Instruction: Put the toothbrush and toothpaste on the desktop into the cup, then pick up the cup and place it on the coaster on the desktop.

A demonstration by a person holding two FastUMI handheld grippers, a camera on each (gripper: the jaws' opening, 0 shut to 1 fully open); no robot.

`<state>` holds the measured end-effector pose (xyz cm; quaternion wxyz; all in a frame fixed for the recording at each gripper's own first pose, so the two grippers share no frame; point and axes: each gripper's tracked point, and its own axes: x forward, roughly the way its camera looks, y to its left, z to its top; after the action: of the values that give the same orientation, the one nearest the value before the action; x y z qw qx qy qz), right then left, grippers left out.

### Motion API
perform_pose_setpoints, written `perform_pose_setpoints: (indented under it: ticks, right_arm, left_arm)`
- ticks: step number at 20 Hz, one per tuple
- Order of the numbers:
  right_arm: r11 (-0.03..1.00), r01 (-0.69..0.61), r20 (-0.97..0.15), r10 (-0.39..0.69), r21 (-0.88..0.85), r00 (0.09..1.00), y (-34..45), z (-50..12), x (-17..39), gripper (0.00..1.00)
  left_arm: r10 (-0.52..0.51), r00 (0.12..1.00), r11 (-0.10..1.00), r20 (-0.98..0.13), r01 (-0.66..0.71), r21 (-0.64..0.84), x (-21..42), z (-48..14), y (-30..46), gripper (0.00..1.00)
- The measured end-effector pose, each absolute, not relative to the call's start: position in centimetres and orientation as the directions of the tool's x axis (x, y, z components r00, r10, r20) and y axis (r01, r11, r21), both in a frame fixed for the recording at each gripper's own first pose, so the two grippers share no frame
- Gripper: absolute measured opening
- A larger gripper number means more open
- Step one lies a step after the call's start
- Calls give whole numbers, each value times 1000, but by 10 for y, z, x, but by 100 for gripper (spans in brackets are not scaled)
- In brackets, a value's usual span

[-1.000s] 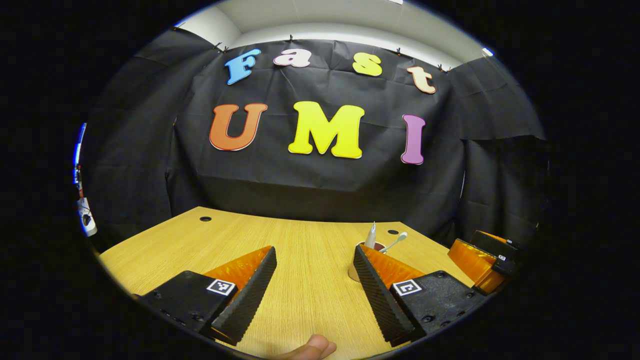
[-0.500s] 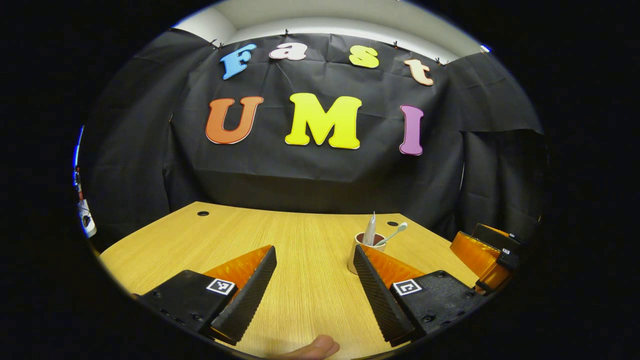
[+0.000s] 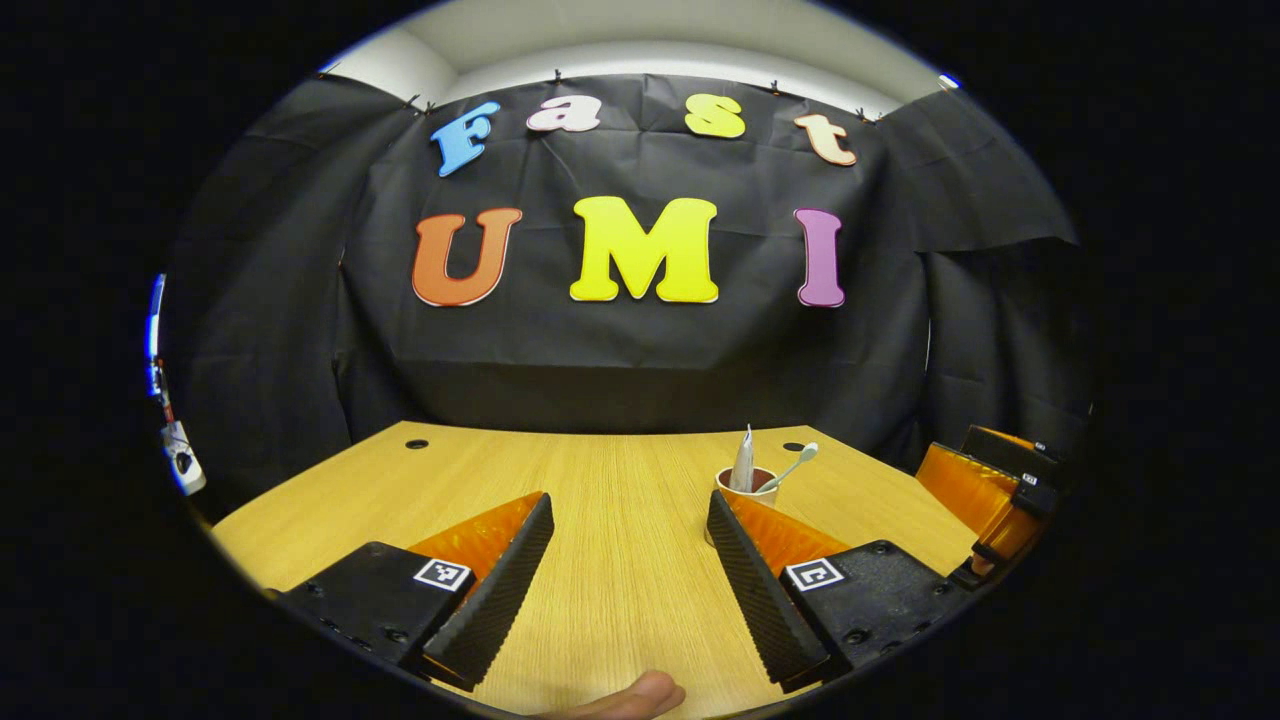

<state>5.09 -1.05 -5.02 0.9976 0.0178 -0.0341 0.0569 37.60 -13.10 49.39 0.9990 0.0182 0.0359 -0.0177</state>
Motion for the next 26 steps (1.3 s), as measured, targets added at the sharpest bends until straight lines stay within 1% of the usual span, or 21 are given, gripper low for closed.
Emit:
perform_pose_setpoints:
  ticks: [2, 3, 4, 5, 7, 10, 13, 16, 19, 21, 25, 26]
  right_arm:
    - [995, -94, 87, 92, 20, 992, -18, -48, 52, 95]
    - [995, -95, 87, 93, 21, 992, -19, -50, 52, 92]
    - [995, -101, 85, 99, 26, 991, -18, -51, 52, 95]
    - [994, -104, 83, 101, 33, 991, -18, -51, 52, 95]
    - [994, -100, 87, 97, 38, 991, -21, -52, 52, 95]
    - [994, -95, 82, 90, 50, 993, -25, -53, 52, 95]
    - [991, -112, 89, 106, 71, 990, -21, -45, 47, 95]
    - [990, -124, 116, 115, 70, 987, -17, -39, 42, 95]
    - [990, -129, 118, 122, 56, 986, -13, -44, 41, 95]
    - [989, -137, 107, 131, 58, 986, -9, -46, 41, 95]
    - [992, -126, 103, 123, 29, 987, -10, -45, 40, 95]
    - [992, -126, 100, 123, 29, 987, -9, -46, 41, 92]
  left_arm:
    - [-3, 999, 996, -32, 6, 89, 378, 496, -131, 98]
    - [12, 999, 994, -32, -9, 106, 379, 492, -130, 98]
    - [24, 999, 994, -38, -20, 111, 379, 488, -129, 98]
    - [25, 999, 994, -43, -20, 110, 381, 485, -131, 98]
    - [37, 998, 995, -52, -32, 96, 381, 482, -130, 97]
    - [54, 998, 997, -39, -52, 48, 380, 489, -122, 97]
    - [51, 999, 999, -2, -51, 9, 377, 501, -119, 97]
    - [41, 998, 999, 46, -42, 10, 374, 513, -115, 96]
    - [33, 999, 999, 32, -33, -4, 373, 510, -116, 97]
    - [61, 998, 998, 22, -61, -2, 373, 508, -107, 97]
    - [30, 1000, 999, -8, -30, -23, 373, 501, -112, 96]
    - [26, 1000, 999, -12, -26, -22, 373, 501, -112, 96]
